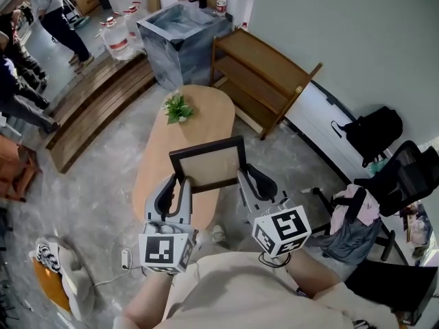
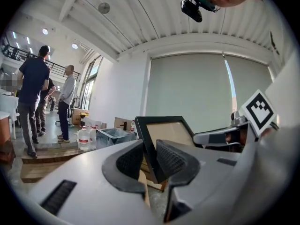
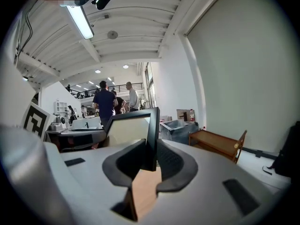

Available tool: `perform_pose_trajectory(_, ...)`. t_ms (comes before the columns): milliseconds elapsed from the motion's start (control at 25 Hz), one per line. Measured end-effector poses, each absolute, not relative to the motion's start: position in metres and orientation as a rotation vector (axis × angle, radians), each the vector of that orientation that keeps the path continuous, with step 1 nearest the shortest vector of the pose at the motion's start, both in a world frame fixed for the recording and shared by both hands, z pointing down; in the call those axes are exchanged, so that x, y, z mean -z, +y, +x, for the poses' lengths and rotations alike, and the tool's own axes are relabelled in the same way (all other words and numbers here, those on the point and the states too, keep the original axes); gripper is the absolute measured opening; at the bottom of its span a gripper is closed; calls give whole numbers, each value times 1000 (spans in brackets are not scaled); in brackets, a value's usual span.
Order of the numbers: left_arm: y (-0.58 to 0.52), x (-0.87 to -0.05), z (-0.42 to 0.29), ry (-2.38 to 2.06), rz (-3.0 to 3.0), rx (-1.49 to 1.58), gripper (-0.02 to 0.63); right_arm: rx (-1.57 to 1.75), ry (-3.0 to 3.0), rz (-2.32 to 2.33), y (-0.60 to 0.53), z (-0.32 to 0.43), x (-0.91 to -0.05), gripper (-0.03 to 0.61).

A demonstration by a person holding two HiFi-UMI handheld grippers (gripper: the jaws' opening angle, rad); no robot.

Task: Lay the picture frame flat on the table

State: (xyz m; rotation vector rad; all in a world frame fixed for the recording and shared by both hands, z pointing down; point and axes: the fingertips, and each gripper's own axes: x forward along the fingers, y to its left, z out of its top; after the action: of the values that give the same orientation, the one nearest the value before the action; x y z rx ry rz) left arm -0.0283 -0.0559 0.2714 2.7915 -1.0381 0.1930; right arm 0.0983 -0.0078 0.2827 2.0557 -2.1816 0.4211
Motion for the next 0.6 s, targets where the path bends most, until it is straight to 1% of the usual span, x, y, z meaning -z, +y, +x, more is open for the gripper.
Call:
perform_pose_trajectory(240,-85,-281,-28,-1095,2735,-211,84,-444,-2208,1975,-44,101,-292,55)
perform_pose_trajectory(600,-128,-320,-25,-1296,2541,-294,84,-541,-2322,1717,-107,109,-331,55)
